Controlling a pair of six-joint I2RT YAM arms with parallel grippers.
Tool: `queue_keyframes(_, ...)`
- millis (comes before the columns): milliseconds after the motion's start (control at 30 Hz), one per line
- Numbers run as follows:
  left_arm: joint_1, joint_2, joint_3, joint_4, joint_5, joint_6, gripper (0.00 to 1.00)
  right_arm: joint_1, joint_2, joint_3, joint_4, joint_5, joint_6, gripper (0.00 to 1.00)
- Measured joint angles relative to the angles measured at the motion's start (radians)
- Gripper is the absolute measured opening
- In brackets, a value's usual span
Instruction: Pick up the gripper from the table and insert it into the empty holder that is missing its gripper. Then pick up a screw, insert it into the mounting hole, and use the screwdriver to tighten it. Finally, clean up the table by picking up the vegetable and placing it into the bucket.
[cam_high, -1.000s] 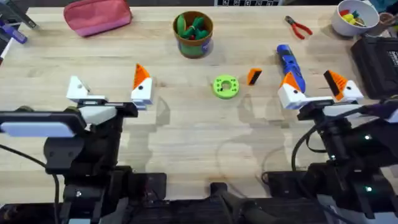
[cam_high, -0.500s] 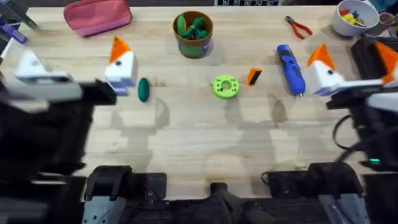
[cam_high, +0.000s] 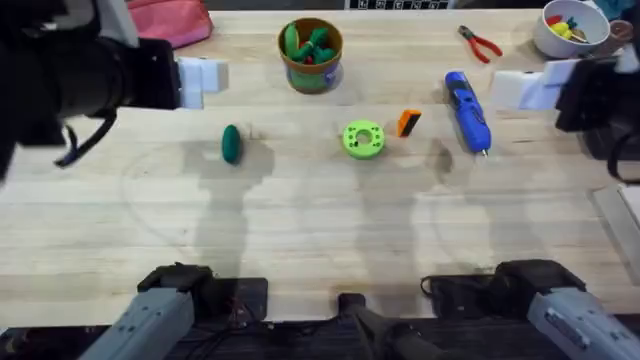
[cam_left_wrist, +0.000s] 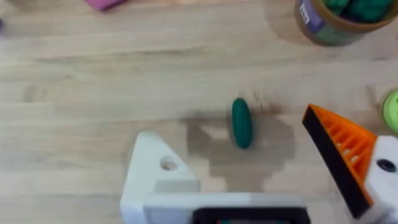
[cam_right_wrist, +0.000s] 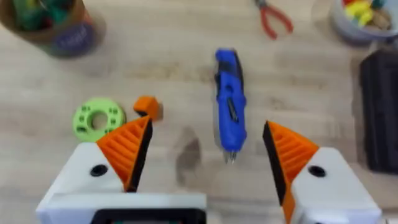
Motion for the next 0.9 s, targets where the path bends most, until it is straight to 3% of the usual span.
queue_keyframes(133, 0.000, 0.122, 0.079, -0.091, 0.000, 0.000, 0.986, 0.000, 0.149, 0.099, -0.133, 0.000, 0.000, 0.991)
queue_keyframes(300, 0.000, 0.212, 0.096, -0.108, 0.000, 0.000, 0.985, 0.000, 0.237, 0.130, -0.171, 0.000, 0.000, 0.992)
queue_keyframes(633, 0.002, 0.295, 0.097, -0.138, 0.011, 0.000, 0.985, 0.000, 0.260, 0.134, -0.173, 0.000, 0.000, 0.991)
queue_keyframes(833, 0.058, 0.403, 0.098, -0.175, 0.084, 0.012, 0.985, 0.000, 0.260, 0.134, -0.173, 0.000, 0.000, 0.992)
queue_keyframes(900, 0.073, 0.507, 0.098, -0.188, 0.111, 0.020, 0.986, 0.000, 0.260, 0.134, -0.173, 0.000, 0.000, 0.992)
